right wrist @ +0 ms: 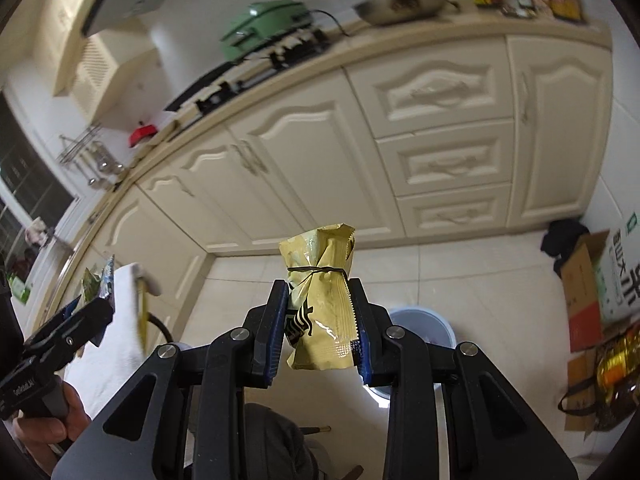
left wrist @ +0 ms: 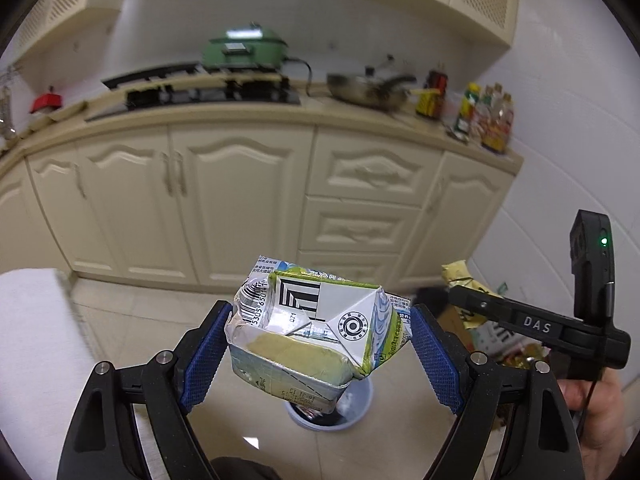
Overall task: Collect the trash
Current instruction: 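Carry both items to the blue bin and open both tools over it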
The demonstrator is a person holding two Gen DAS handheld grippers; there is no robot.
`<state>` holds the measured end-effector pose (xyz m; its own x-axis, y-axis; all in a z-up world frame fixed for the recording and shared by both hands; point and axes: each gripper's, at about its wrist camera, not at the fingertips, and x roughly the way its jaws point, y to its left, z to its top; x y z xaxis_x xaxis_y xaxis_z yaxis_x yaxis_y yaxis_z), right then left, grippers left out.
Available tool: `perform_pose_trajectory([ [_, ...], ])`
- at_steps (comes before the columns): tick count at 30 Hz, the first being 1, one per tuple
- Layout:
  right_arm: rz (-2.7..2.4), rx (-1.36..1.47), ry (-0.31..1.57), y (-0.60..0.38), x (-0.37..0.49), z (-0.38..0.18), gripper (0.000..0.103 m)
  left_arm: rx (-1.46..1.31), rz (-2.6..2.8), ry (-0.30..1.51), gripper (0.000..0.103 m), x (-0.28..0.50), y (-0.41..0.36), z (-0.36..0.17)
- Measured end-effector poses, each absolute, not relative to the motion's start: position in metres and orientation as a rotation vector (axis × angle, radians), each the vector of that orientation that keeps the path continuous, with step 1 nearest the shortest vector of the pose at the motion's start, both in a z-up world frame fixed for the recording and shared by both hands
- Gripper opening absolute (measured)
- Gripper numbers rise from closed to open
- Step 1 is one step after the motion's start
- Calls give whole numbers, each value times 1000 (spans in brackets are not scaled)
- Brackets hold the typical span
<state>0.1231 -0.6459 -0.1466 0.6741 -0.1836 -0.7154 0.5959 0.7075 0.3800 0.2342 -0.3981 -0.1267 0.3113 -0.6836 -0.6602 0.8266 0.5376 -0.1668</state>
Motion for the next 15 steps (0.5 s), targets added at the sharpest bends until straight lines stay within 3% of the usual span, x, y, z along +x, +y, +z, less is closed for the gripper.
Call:
perform_pose_trajectory([
  [12,-517,773,789,-704,132,-222,32,366,-1034,959,87,319,-567,-198],
  [15,-542,821,809,-713,130,-238,43,391,-987,1021,93,340,-588,-217],
])
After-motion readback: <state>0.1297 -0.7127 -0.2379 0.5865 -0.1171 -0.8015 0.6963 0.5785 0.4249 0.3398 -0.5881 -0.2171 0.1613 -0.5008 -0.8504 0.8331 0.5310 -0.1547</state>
